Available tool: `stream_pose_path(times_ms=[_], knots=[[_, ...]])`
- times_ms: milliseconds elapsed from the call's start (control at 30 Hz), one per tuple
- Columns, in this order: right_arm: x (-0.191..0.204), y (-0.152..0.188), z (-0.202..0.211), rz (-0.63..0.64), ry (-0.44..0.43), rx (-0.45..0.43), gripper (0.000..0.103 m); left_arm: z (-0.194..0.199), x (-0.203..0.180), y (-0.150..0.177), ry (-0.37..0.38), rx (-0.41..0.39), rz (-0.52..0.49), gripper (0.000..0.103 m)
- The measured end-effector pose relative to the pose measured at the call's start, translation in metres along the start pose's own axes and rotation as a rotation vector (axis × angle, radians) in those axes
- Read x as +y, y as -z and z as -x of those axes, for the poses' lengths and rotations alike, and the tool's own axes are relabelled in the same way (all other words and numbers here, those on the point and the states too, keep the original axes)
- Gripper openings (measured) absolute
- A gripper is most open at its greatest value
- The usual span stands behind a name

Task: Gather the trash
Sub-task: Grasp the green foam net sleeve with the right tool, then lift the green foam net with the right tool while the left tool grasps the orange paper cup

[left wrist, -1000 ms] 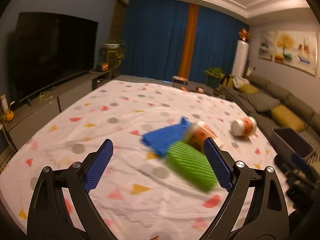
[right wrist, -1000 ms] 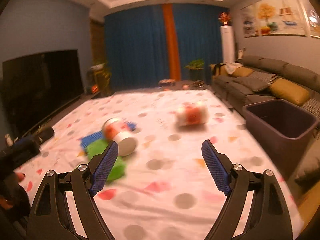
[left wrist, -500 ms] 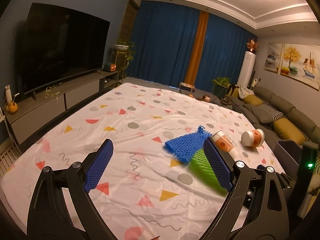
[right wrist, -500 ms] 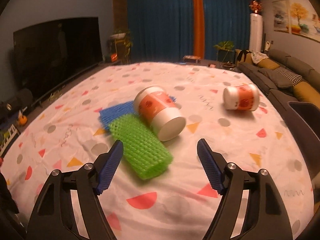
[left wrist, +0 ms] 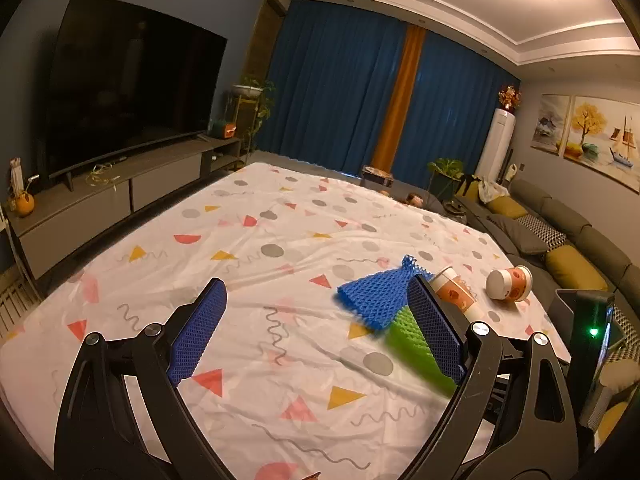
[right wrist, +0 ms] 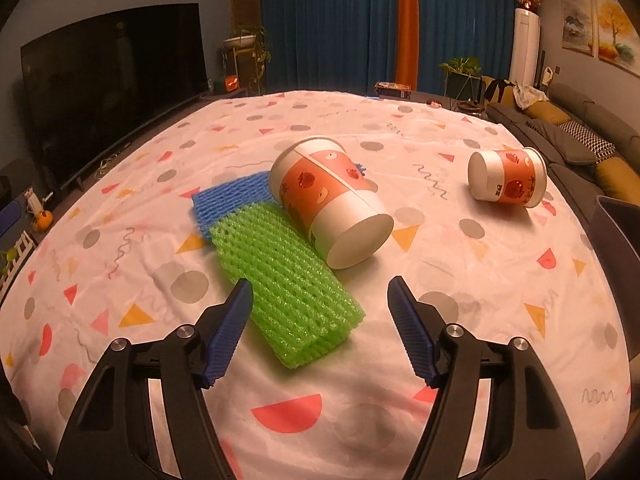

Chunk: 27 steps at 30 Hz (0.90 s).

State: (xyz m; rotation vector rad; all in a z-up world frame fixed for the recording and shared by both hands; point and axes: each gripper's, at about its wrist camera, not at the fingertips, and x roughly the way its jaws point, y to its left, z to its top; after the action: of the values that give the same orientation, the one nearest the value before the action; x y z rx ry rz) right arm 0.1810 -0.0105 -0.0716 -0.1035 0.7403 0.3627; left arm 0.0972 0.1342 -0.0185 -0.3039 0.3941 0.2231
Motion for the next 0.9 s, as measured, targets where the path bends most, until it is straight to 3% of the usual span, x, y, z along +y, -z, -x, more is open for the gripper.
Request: stream_pose_path(times_ms=[100, 300, 633, 900], knots=[[0.002, 0.000, -0.005, 0.012, 0.000, 0.022, 0.067, 0.000, 0.001, 0.000, 0.000, -0.002, 0.002, 0.090], [0.004, -0.001, -0.017, 0.021, -0.013, 0.081, 0.054, 0.002, 0.004, 0.000, -0.005, -0.008, 0.014, 0.090], [0.012, 0.001, -0.021, 0.063, -0.057, 0.102, 0.018, 0.006, 0.008, 0.000, -0.014, -0.013, 0.027, 0.090], [0.016, 0.005, -0.004, 0.084, -0.090, 0.032, 0.012, 0.002, 0.007, 0.002, -0.017, 0.003, 0.016, 0.090]])
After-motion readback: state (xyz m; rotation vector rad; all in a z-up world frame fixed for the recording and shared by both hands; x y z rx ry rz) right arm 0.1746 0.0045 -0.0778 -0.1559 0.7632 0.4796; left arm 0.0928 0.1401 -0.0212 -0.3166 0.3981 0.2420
